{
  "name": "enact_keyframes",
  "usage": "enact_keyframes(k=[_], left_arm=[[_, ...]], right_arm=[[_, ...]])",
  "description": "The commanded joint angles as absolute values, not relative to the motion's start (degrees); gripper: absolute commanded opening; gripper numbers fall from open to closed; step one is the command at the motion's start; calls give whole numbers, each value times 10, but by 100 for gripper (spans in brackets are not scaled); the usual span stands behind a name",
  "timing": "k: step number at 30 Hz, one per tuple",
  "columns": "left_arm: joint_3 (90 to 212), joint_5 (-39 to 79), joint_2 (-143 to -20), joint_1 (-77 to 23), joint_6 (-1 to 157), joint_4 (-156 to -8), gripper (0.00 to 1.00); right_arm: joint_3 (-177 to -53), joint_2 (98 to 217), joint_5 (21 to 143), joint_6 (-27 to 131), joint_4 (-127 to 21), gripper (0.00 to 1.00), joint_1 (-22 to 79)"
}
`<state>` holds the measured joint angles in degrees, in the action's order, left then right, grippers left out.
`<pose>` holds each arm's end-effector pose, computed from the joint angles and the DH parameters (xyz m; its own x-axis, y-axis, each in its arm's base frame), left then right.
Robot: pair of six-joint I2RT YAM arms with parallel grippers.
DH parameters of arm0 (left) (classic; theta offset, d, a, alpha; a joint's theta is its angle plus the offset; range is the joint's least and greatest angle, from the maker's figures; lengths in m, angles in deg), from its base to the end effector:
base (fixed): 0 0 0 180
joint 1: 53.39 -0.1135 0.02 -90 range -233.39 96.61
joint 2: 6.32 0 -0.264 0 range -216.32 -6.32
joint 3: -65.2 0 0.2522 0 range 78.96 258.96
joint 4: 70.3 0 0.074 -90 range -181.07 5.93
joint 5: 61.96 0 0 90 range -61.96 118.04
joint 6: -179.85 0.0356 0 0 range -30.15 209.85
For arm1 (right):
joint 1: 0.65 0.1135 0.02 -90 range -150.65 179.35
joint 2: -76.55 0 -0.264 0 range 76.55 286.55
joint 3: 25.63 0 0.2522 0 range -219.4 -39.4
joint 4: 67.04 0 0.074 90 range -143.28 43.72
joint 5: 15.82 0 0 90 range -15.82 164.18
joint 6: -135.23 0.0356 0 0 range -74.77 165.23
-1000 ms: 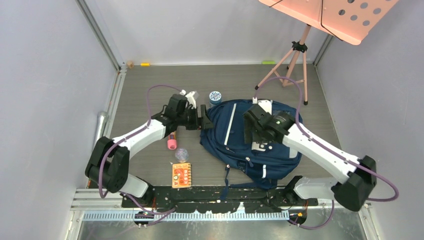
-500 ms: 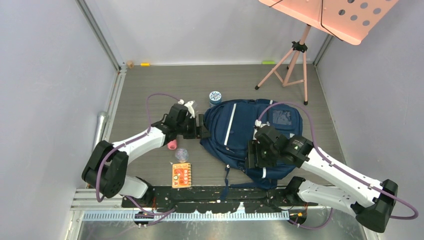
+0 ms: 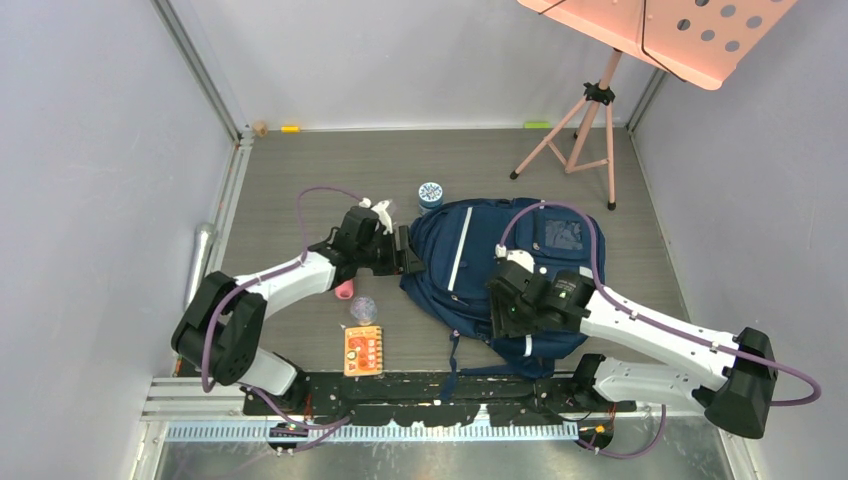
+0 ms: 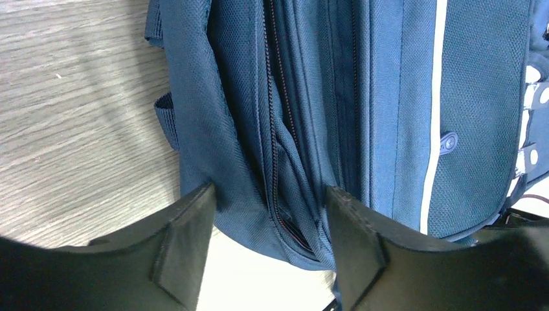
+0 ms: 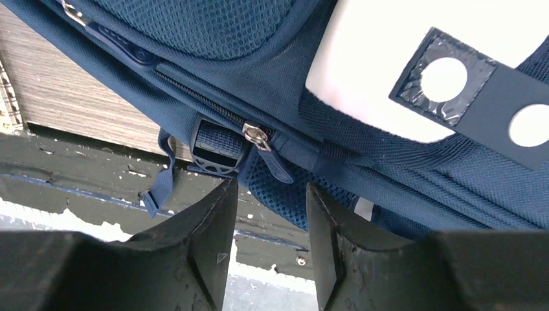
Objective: Pack the student bag
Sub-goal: Unzip the student bag at the center of the board.
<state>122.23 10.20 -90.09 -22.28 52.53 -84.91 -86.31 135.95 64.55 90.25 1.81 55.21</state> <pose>0.2491 -0.1631 0.1912 -0.8674 -0.1506 -0.4743 0.2048 0.7606 -0.6161 0.1056 0.1451 0.2455 -0.9186 -0.1120 -0.3791 -0.1845 0.9696 0.1606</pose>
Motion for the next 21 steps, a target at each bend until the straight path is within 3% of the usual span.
enact_keyframes(k=[1, 7, 10, 12, 17, 21], left_arm=[[1221, 91, -904, -219, 525, -818, 57], [1203, 86, -896, -219, 523, -820, 36], [1193, 84, -893, -220, 521, -817, 32], [1187, 81, -889, -220, 517, -814, 29], [1173, 77, -878, -219, 505, -802, 13], [1162, 81, -873, -211, 495, -794, 7]], right_arm=[[-855, 1361, 605, 915, -20, 46, 556], [-855, 1389, 600, 904, -36, 42, 557], [-856, 1402, 604, 900, -41, 40, 558], [-856, 1406, 606, 899, -41, 35, 560], [-859, 1407, 599, 899, -30, 8, 564], [-858, 1408, 597, 898, -26, 1, 566]])
